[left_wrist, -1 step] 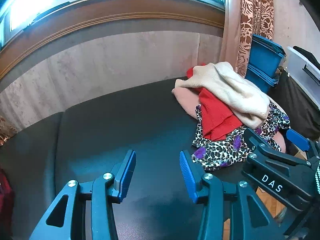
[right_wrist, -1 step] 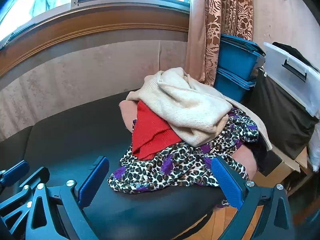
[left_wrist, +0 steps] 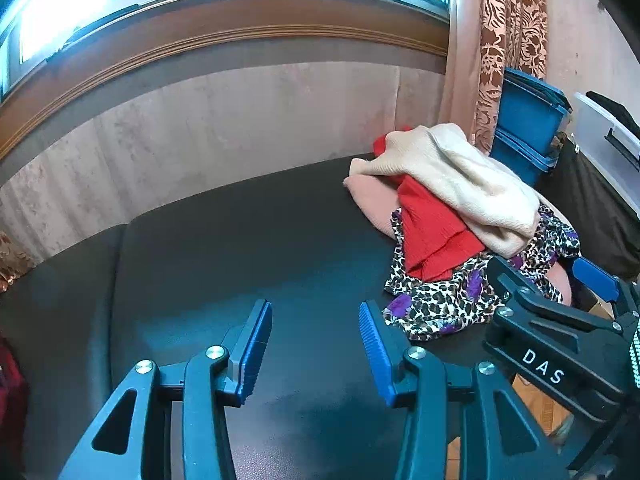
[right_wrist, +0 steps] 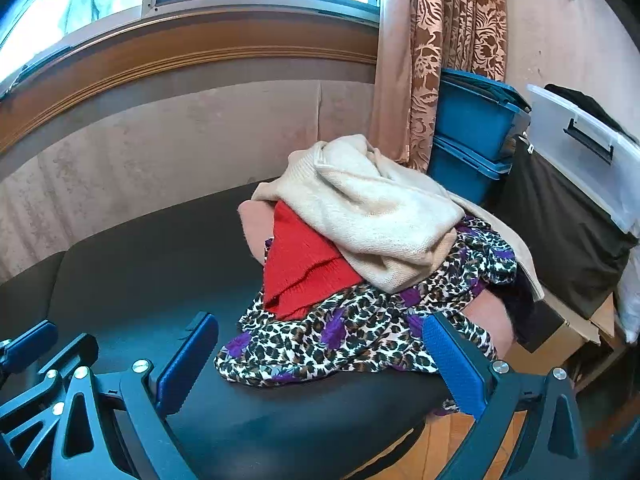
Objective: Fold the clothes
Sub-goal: 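Move both grippers toward the clothes pile on the sofa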
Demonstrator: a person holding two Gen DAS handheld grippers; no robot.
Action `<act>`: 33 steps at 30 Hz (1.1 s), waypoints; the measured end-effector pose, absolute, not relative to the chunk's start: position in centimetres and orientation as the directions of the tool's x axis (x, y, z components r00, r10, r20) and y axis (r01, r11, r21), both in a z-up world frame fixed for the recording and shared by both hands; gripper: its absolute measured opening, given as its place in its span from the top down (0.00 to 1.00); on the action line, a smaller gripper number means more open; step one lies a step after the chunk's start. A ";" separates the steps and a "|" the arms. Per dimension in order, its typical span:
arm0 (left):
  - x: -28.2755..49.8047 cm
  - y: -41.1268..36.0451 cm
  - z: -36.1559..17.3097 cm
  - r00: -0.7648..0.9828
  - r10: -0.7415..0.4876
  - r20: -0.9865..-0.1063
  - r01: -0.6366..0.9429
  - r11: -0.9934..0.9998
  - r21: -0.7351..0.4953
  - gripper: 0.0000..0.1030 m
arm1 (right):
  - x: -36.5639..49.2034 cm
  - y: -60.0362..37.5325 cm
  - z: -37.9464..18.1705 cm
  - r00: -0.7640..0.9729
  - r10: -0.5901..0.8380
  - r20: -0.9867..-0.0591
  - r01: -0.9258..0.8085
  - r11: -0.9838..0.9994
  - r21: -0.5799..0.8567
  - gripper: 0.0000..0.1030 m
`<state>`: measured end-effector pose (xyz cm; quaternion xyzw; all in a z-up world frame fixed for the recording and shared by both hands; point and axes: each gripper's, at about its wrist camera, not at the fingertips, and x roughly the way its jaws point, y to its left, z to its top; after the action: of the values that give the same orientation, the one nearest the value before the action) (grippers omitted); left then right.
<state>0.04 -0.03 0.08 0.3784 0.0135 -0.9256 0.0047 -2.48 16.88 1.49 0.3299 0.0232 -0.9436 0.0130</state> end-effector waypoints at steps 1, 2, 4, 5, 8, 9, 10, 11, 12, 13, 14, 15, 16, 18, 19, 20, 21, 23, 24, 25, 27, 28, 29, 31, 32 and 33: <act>0.1 0.0 0.1 -0.714 0.002 -0.700 0.017 -1.000 -0.020 0.55 | -2.5 16.8 1.5 -0.785 -0.003 -0.619 0.041 -0.998 -0.047 0.00; 0.1 -0.1 0.2 -0.714 0.003 -0.700 0.015 -1.000 -0.019 0.55 | -2.5 16.8 1.5 -0.784 -0.008 -0.621 0.044 -0.998 -0.043 0.00; 0.1 -0.1 0.2 -0.715 0.004 -0.700 0.011 -1.000 -0.017 0.55 | -2.5 16.6 1.5 -0.783 -0.012 -0.622 0.048 -0.998 -0.042 0.00; 0.2 -0.1 0.3 -0.715 0.004 -0.699 0.010 -1.000 -0.015 0.55 | -2.5 16.7 1.4 -0.782 -0.013 -0.623 0.050 -0.998 -0.042 0.00; 0.3 0.7 -0.1 -0.718 -0.012 -0.696 0.018 -1.000 -0.001 0.55 | -2.4 16.8 1.0 -0.781 -0.016 -0.625 0.056 -0.998 -0.043 0.00; 0.3 0.7 -0.3 -0.712 -0.019 -0.702 0.024 -1.000 0.003 0.55 | -2.3 16.8 1.0 -0.779 -0.018 -0.627 0.057 -0.997 -0.043 0.00; 0.3 0.8 0.0 -0.707 -0.022 -0.707 0.024 -1.000 0.007 0.55 | -2.3 16.8 0.9 -0.777 -0.019 -0.629 0.058 -0.997 -0.041 0.00; 0.2 0.8 -0.1 -0.705 -0.022 -0.709 0.024 -1.000 0.007 0.55 | -2.2 16.8 1.0 -0.775 -0.019 -0.631 0.058 -0.997 -0.041 0.00; 0.2 0.8 -0.1 -0.703 -0.022 -0.711 0.025 -1.000 0.006 0.55 | -2.2 16.8 1.0 -0.773 -0.019 -0.634 0.058 -0.997 -0.041 0.00; 0.2 0.7 -0.2 -0.701 -0.020 -0.713 0.027 -1.000 0.002 0.55 | -2.2 16.8 0.9 -0.772 -0.018 -0.636 0.058 -0.997 -0.042 0.00; 0.1 0.6 -0.2 -0.699 -0.018 -0.715 0.028 -1.000 -0.002 0.55 | -2.2 16.7 0.9 -0.770 -0.016 -0.638 0.057 -0.997 -0.044 0.00; 0.1 0.5 -0.3 -0.697 -0.017 -0.717 0.030 -1.000 -0.006 0.55 | -2.2 16.7 0.8 -0.769 -0.015 -0.640 0.057 -0.997 -0.045 0.00; 0.1 0.5 -0.5 -0.696 -0.016 -0.718 0.032 -0.999 -0.009 0.55 | -2.3 16.6 0.7 -0.767 -0.015 -0.642 0.057 -0.997 -0.046 0.00; 0.1 0.3 -0.7 -0.687 -0.006 -0.726 0.031 -0.999 -0.021 0.55 | -2.2 16.7 0.6 -0.766 -0.019 -0.643 0.060 -0.997 -0.043 0.00; 0.1 0.3 -0.8 -0.686 -0.004 -0.728 0.033 -0.999 -0.025 0.55 | -2.2 16.7 0.5 -0.764 -0.020 -0.645 0.062 -0.997 -0.043 0.00; 0.1 0.2 -0.9 -0.684 -0.003 -0.729 0.034 -0.999 -0.028 0.55 | -2.2 16.7 0.4 -0.762 -0.020 -0.647 0.063 -0.997 -0.043 0.00; 0.2 0.2 -0.9 -0.683 -0.003 -0.730 0.034 -0.999 -0.028 0.55 | -2.2 16.7 0.3 -0.760 -0.021 -0.649 0.065 -0.997 -0.043 0.00; 0.2 0.2 -1.0 -0.682 -0.004 -0.731 0.034 -0.999 -0.027 0.55 | -2.2 16.5 0.1 -0.757 -0.022 -0.652 0.067 -0.997 -0.044 0.00; 0.3 0.1 -1.1 -0.683 -0.005 -0.731 0.035 -0.999 -0.026 0.55 | -2.1 16.4 0.1 -0.756 -0.023 -0.654 0.068 -0.997 -0.045 0.00; 0.3 0.1 -1.1 -0.682 -0.005 -0.731 0.035 -0.999 -0.026 0.55 | -2.1 16.4 0.0 -0.755 -0.024 -0.655 0.071 -0.996 -0.046 0.00; 0.3 0.1 -1.1 -0.680 -0.005 -0.733 0.034 -0.999 -0.024 0.55 | -2.1 16.2 -0.1 -0.753 -0.026 -0.658 0.076 -0.996 -0.048 0.00; 0.2 0.0 -1.2 -0.679 -0.005 -0.734 0.033 -0.999 -0.024 0.55 | -2.1 16.1 -0.1 -0.752 -0.027 -0.659 0.079 -0.996 -0.049 0.00; 0.2 0.0 -1.3 -0.677 -0.004 -0.736 0.032 -0.999 -0.025 0.55 | -2.1 16.0 -0.1 -0.751 -0.028 -0.659 0.081 -0.995 -0.051 0.00; 0.2 -0.1 -1.5 -0.674 -0.003 -0.739 0.031 -0.999 -0.025 0.55 | -2.0 15.9 -0.2 -0.754 -0.030 -0.656 0.086 -0.995 -0.053 0.00; 0.2 -0.2 -1.7 -0.669 0.000 -0.743 0.030 -0.999 -0.026 0.55 | -2.0 15.8 -0.2 -0.754 -0.037 -0.655 0.092 -0.995 -0.050 0.00; 0.2 -0.4 -2.1 -0.664 0.004 -0.747 0.028 -0.999 -0.031 0.55 | -2.1 15.8 -0.3 -0.753 -0.052 -0.655 0.104 -0.994 -0.041 0.00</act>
<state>0.17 -0.37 -2.07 0.4096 0.0199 -0.9120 0.0067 -2.06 15.78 -0.27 0.3486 0.0374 -0.9356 0.0418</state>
